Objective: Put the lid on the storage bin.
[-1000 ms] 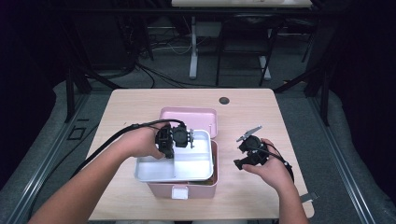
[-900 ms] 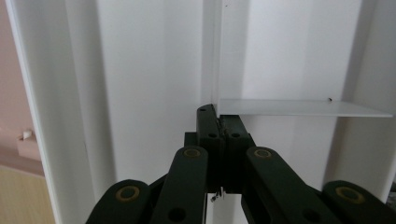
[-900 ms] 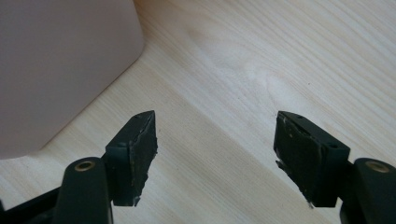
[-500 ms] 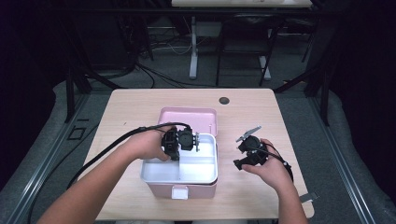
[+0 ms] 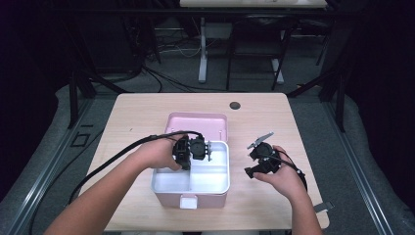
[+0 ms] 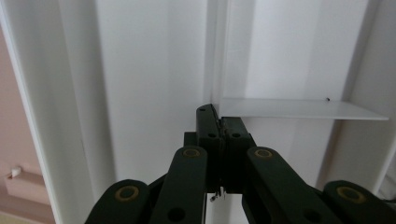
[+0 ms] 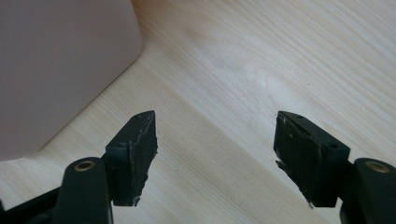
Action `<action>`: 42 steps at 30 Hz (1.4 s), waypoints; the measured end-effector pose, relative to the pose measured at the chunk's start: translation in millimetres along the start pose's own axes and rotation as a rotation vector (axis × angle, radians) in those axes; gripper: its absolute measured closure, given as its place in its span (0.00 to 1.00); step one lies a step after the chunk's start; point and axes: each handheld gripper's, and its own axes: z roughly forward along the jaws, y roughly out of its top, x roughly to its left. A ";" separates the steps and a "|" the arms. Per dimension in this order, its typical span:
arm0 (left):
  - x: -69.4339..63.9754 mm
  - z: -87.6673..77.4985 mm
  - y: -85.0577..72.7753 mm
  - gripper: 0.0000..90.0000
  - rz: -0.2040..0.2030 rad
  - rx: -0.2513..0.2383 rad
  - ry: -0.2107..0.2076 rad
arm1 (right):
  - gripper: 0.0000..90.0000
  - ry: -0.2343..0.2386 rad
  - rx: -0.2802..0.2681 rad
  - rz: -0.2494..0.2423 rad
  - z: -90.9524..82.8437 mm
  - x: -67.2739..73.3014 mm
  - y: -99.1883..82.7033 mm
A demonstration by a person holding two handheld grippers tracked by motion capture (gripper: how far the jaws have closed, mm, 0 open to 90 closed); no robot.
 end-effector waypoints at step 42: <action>-0.7 15.2 -0.3 0.95 -0.054 -0.004 -0.004 | 0.33 0.003 -0.125 0.086 0.3 -2.8 17.0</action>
